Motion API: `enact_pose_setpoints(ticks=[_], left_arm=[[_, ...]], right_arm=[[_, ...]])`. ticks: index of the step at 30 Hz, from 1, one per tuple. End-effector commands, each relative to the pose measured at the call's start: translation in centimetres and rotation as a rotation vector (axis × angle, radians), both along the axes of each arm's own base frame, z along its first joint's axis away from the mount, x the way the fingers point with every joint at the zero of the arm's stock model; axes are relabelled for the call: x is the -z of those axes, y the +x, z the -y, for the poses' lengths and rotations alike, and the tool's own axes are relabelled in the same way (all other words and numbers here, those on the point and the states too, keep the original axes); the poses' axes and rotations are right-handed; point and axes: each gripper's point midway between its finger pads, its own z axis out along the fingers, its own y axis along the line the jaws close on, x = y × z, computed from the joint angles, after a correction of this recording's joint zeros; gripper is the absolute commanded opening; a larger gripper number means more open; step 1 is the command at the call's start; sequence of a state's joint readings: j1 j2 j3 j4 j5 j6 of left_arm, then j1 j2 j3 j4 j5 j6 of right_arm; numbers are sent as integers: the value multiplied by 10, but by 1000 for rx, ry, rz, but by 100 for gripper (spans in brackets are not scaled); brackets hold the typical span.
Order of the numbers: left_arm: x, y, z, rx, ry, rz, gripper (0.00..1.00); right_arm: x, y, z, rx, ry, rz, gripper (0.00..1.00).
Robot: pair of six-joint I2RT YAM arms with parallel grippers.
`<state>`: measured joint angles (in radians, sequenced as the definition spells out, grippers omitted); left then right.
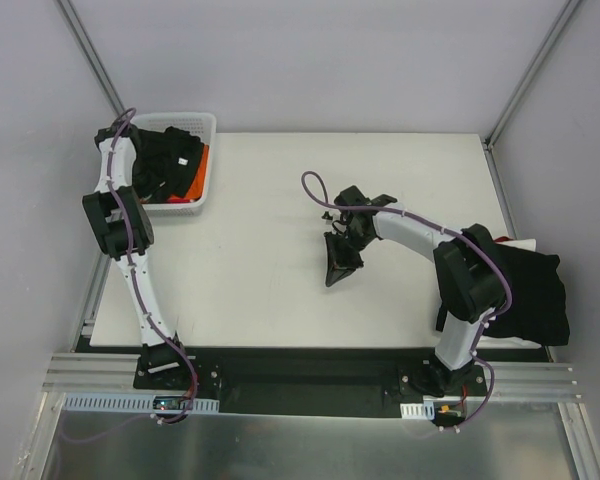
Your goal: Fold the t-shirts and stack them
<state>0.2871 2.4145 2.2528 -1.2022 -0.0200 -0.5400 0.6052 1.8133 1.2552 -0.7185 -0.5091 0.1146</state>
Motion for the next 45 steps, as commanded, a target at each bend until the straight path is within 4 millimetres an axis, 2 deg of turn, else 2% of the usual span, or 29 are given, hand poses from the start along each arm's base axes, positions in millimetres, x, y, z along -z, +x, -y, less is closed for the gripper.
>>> enact_pose_setpoints(ticks=[1,4,5,6,7,8,9,10,11,12,13,15,17,18,20,21,22,24,25,26,28,31,33,34,35,38,43,44,45], left_arm=[[6,-21,-19,-50,57,-82,0],[-11,-20,-13,-26,94,-38,0],[-35,-13,-4,9,125,35,0],[-39,-9,1,36,146,76,11],[-52,-5,6,56,169,119,18],[-80,-2,19,87,196,189,25],[-93,1,27,96,196,230,40],[-115,2,37,109,189,290,50],[-126,3,47,127,180,322,62],[-137,5,67,158,169,353,73],[-147,5,78,175,160,383,97],[-145,2,112,231,92,385,99],[-135,3,126,258,55,374,99],[-125,0,147,309,24,356,99],[-108,4,180,382,-28,353,99],[-98,1,198,438,-93,338,96],[-77,-1,216,475,-116,288,89],[-53,-4,229,503,-142,227,48],[-31,-7,236,512,-148,177,29],[-21,-9,237,512,-146,153,0],[-2,-8,238,509,-145,121,0],[17,0,234,522,-117,100,0],[18,11,230,532,-100,113,0],[27,12,226,524,-97,91,0],[25,18,223,514,-94,102,0],[33,24,202,445,-100,79,0],[34,31,147,323,-81,70,0],[30,31,145,324,-75,70,0],[30,32,129,303,-63,68,0]], right_arm=[[-17,4,0,-3,30,48,1],[-16,4,-2,-7,34,46,1],[-16,5,-3,-4,36,46,1],[-17,4,-4,-5,41,42,1],[-16,6,-6,-4,45,42,1],[-16,8,-8,0,49,38,1],[-16,9,-10,2,58,36,1],[-17,10,-12,3,64,40,1],[-15,11,-14,3,66,35,1],[-15,12,-16,7,70,32,1],[-16,13,-18,7,72,34,1],[-15,12,-21,4,74,33,1],[-15,11,-24,-5,74,35,1],[-14,10,-25,-7,72,34,1],[-14,8,-24,-8,66,35,1],[-14,8,-23,-6,64,37,1],[-13,7,-23,-4,59,35,1],[-13,6,-21,-3,53,38,1],[-14,6,-20,-1,50,40,1],[-15,6,-20,-2,46,46,1],[-16,4,-17,0,39,50,1],[-14,1,-12,7,25,48,1],[-13,0,-11,8,21,46,1],[-13,-1,-10,10,18,45,1],[-13,-1,-10,10,18,45,1],[-14,-1,-10,11,12,44,1],[-13,-2,-8,7,8,32,1],[-14,-3,-9,5,8,33,1],[-13,-3,-9,3,6,31,1]])
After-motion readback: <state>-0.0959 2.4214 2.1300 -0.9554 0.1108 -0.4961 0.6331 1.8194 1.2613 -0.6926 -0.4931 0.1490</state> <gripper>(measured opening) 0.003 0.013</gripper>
